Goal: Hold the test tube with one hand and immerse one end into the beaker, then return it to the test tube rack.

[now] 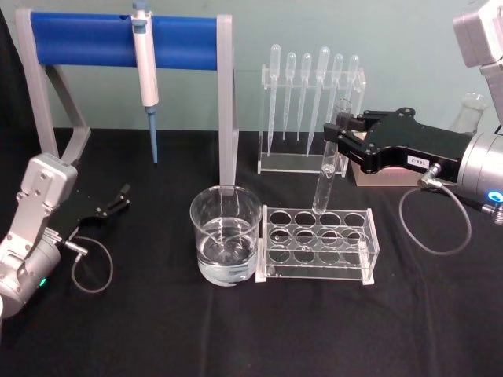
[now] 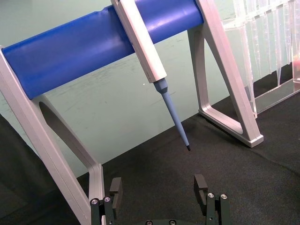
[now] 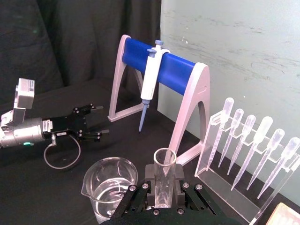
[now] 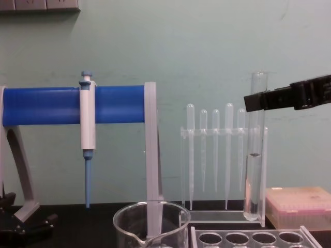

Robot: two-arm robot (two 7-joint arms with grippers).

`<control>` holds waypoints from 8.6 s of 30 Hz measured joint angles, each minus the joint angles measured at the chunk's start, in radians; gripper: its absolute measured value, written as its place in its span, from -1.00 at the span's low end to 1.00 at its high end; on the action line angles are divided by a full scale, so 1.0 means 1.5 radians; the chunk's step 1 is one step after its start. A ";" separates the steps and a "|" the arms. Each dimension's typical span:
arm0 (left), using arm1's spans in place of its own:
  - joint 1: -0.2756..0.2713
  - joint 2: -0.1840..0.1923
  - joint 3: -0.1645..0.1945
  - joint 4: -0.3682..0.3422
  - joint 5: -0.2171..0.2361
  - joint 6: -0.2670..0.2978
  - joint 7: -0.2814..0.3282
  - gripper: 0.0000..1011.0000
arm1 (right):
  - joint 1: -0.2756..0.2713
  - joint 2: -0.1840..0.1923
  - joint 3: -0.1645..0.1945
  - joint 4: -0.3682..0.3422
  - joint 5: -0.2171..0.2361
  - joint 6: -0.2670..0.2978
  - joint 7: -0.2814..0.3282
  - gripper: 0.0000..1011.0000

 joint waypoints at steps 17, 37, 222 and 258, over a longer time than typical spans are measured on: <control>0.000 0.000 0.000 0.000 0.000 0.000 0.000 0.98 | 0.037 -0.007 -0.025 -0.019 0.001 -0.008 0.006 -0.56; 0.000 0.000 0.000 0.000 0.000 0.000 0.000 0.98 | 0.135 -0.116 -0.146 0.011 -0.033 0.028 -0.023 -0.56; 0.000 0.000 0.000 0.000 0.000 0.000 0.000 0.98 | 0.022 -0.186 -0.155 0.168 -0.161 -0.114 0.034 -0.56; 0.000 0.000 0.000 0.000 0.000 0.000 0.000 0.98 | 0.022 -0.186 -0.155 0.168 -0.161 -0.114 0.034 -0.56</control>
